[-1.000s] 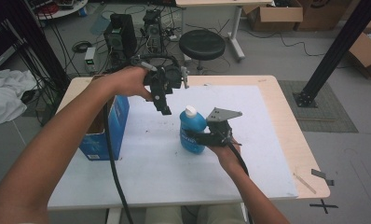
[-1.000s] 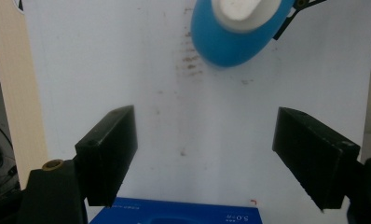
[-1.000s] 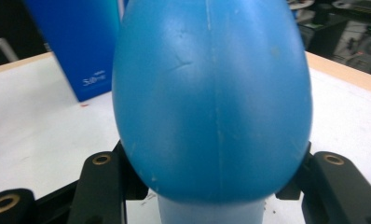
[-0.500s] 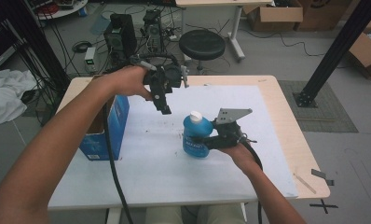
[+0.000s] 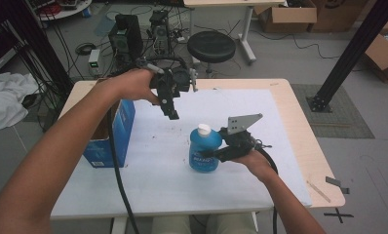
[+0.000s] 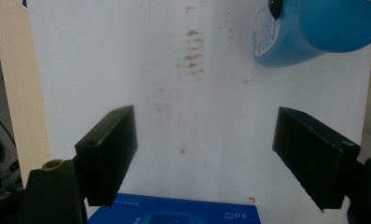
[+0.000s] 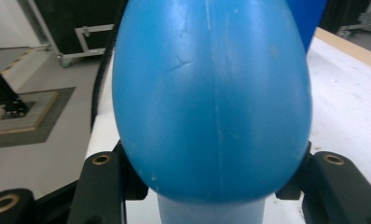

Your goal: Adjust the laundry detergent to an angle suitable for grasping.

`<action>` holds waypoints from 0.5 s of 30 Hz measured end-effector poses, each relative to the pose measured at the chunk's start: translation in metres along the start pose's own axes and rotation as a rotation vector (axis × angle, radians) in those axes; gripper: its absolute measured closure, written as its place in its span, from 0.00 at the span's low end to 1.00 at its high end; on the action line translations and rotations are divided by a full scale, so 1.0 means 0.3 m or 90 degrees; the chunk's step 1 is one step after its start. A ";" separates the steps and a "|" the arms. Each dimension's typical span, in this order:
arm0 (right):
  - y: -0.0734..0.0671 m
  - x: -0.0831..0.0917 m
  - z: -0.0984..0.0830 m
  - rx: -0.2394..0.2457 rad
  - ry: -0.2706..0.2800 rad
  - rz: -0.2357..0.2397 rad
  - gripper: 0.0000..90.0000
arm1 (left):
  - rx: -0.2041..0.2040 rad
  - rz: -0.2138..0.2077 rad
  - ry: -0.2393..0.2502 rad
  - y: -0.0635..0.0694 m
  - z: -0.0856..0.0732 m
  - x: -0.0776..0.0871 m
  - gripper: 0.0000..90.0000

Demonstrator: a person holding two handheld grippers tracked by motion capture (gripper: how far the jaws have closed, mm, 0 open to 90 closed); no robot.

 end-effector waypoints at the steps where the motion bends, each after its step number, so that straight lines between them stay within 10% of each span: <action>1: 0.000 0.000 0.000 0.000 0.000 0.000 0.49 | 0.000 0.000 0.000 0.000 0.000 0.000 0.25; 15: -0.018 -0.045 -0.027 0.015 -0.018 0.057 0.49 | 0.001 -0.002 -0.004 -0.004 0.005 -0.007 0.25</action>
Point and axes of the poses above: each handheld gripper's, and its own axes: x roughly backward along the jaws, z roughly out of its top, y roughly to its right, the point moved 1 cm from there along -x, roughly forward along the jaws, and after that the axes turned 9 degrees about -z, right-handed, at the moved point
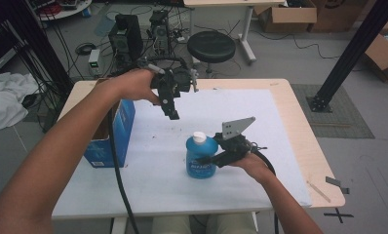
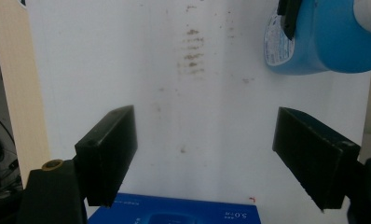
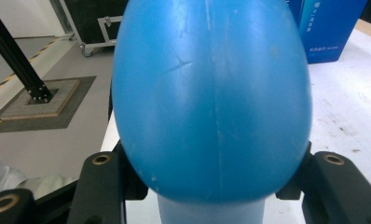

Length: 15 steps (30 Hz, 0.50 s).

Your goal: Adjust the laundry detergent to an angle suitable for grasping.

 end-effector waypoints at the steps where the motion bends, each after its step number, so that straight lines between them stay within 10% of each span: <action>1: 0.000 0.000 0.000 0.000 0.000 0.000 0.49 | 0.000 0.000 -0.001 0.000 0.000 -0.001 0.25; 15: -0.009 -0.034 -0.016 0.012 -0.008 0.019 0.49 | 0.006 -0.001 -0.002 -0.006 -0.010 -0.006 0.25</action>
Point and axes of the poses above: each handheld gripper's, and its own axes: x roughly backward along the jaws, z roughly out of its top, y roughly to its right, the point moved 1 cm from there along -x, roughly forward along the jaws, and after that the axes turned 9 degrees about -z, right-handed, at the moved point
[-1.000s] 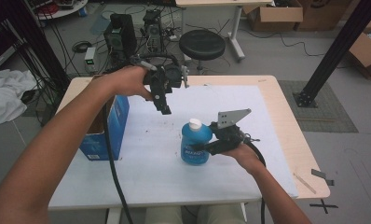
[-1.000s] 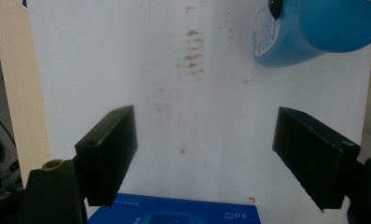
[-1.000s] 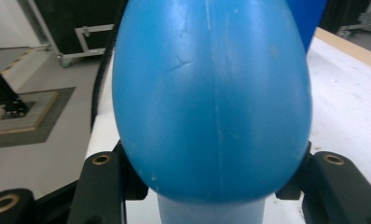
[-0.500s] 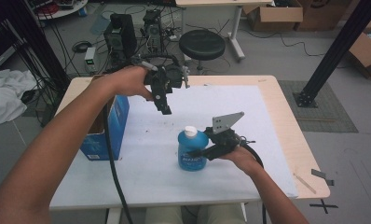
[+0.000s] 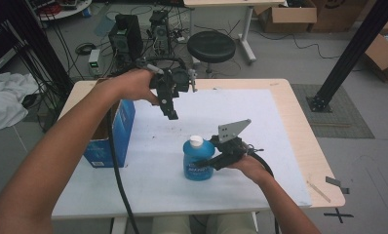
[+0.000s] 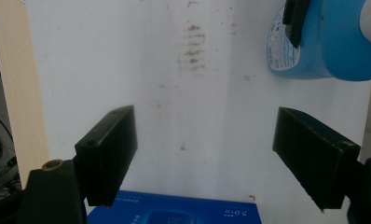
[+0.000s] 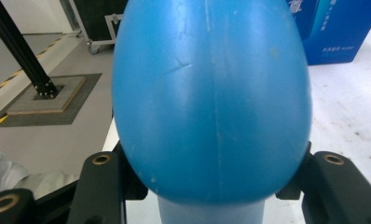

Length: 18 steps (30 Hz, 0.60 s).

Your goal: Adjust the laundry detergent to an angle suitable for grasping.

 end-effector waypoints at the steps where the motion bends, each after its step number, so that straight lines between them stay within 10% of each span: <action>1: -0.001 0.001 0.000 0.001 0.005 -0.002 0.49 | 0.000 0.000 -0.002 -0.001 0.000 0.000 0.25; 18: -0.003 0.011 -0.001 -0.005 -0.014 -0.005 0.47 | 0.004 -0.001 0.000 0.000 -0.002 -0.006 0.25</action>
Point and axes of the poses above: each handheld gripper's, and its own axes: x roughly backward along the jaws, z roughly out of its top, y roughly to its right, the point moved 1 cm from there along -x, roughly forward along the jaws, and after that the axes turned 9 degrees about -z, right-handed, at the moved point
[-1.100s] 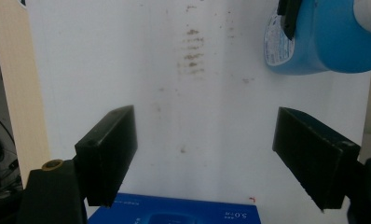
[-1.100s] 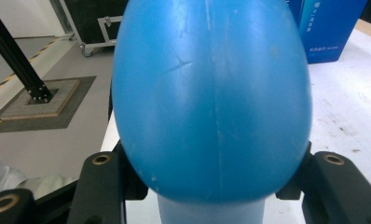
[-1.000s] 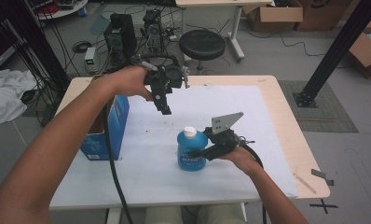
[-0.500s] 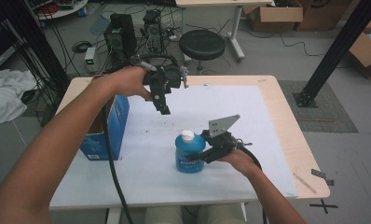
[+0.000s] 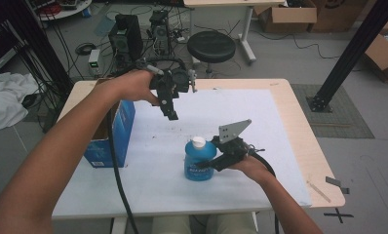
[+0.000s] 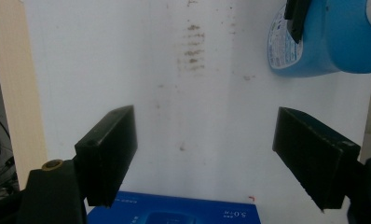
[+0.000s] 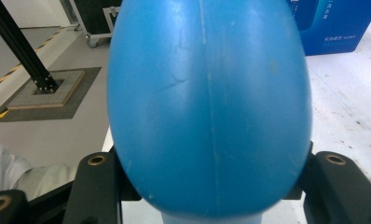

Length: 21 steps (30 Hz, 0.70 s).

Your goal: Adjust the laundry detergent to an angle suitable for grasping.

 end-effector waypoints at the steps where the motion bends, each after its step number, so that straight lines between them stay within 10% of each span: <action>1: 0.000 0.000 0.000 0.000 0.000 0.000 0.47 | 0.002 -0.001 0.000 0.000 -0.003 0.000 0.25; 21: 0.003 0.022 0.002 -0.027 0.009 -0.008 0.33 | 0.006 0.002 0.002 -0.002 -0.007 0.003 0.25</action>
Point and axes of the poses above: each handheld gripper's, and its own axes: x roughly backward along the jaws, z roughly out of its top, y roughly to its right, the point moved 1 cm from there along -x, roughly forward along the jaws, and after that the axes turned 9 degrees about -z, right-handed, at the moved point
